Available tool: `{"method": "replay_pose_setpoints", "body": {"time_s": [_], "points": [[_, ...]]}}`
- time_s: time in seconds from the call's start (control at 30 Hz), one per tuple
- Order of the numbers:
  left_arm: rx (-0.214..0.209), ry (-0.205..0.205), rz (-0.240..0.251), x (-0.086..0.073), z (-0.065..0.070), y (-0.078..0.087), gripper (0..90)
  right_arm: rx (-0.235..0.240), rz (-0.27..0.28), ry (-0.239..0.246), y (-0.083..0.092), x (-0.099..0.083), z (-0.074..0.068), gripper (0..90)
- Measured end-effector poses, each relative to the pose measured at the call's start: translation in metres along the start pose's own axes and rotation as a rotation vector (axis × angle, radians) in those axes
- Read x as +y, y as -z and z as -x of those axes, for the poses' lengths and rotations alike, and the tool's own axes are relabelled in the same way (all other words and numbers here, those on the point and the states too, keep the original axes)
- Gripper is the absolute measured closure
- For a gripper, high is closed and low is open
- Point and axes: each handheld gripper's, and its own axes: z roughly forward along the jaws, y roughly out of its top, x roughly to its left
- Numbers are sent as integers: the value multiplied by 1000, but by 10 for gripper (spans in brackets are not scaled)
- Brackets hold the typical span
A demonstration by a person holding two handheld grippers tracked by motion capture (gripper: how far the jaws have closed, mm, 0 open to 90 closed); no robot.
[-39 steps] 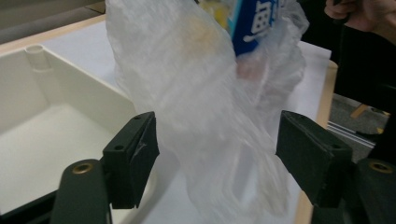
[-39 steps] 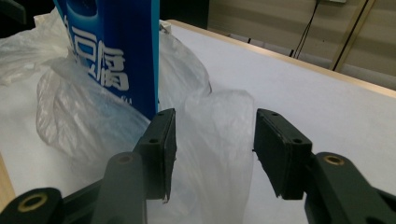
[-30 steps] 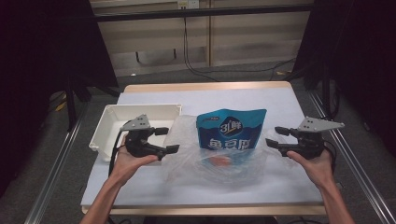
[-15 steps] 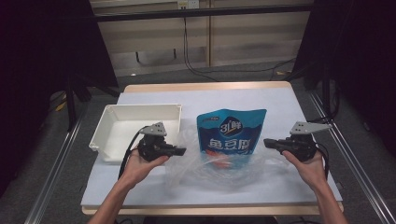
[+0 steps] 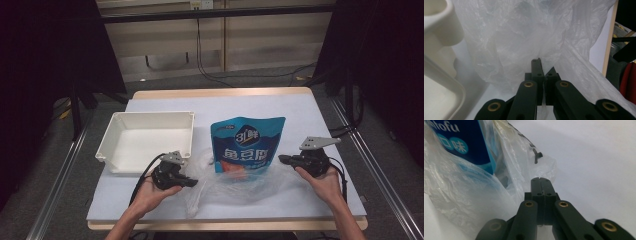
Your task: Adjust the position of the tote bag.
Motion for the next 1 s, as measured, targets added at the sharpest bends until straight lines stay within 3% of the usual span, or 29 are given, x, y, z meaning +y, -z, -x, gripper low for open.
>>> {"method": "replay_pose_setpoints", "body": {"time_s": [0.03,0.1,0.13,0.17,0.2,0.3,0.33,0.4,0.43,0.47,0.57,0.63,0.73,0.8,0.87,0.93,1.0], "points": [[-1,7,10,-1,-1,-3,900,-2,-5,0,-2,-2,0,900],[6,8,-17,-2,-4,-7,900,-3,-29,7,-6,-5,0,900],[34,8,-23,-3,-3,-9,900,-14,-45,13,-8,-7,0,900],[12,7,-13,-4,-5,-11,900,-17,-53,15,-10,-8,0,900],[49,-10,-34,-3,-5,-11,900,-21,-53,15,-12,-9,0,900],[15,3,-3,-6,-8,-11,900,-29,-78,18,-16,-12,1,900],[15,-4,-22,-6,-8,-10,900,-27,-87,25,-18,-13,2,900],[39,18,-4,-8,-9,-11,900,-26,-91,17,-20,-15,3,900],[32,12,-1,-8,-11,-11,900,-28,-102,12,-22,-17,3,900],[52,7,-22,-8,-12,-11,900,-29,-109,10,-23,-18,3,900],[81,-19,-21,-8,-14,-13,900,-40,-140,31,-28,-21,2,900],[104,-13,-30,-7,-17,-11,900,-39,-131,18,-27,-22,3,900],[100,12,-1,-10,-20,-10,900,-55,-128,14,-28,-22,3,900],[100,-1,-18,-9,-18,-9,900,-46,-129,-2,-27,-22,3,900],[80,10,29,-10,-15,-9,900,-49,-118,6,-26,-21,2,898],[73,8,41,-10,-14,-7,856,-48,-83,2,-20,-18,0,801],[56,9,64,-10,-11,-4,820,-40,-44,-14,-12,-14,-1,768]]}}
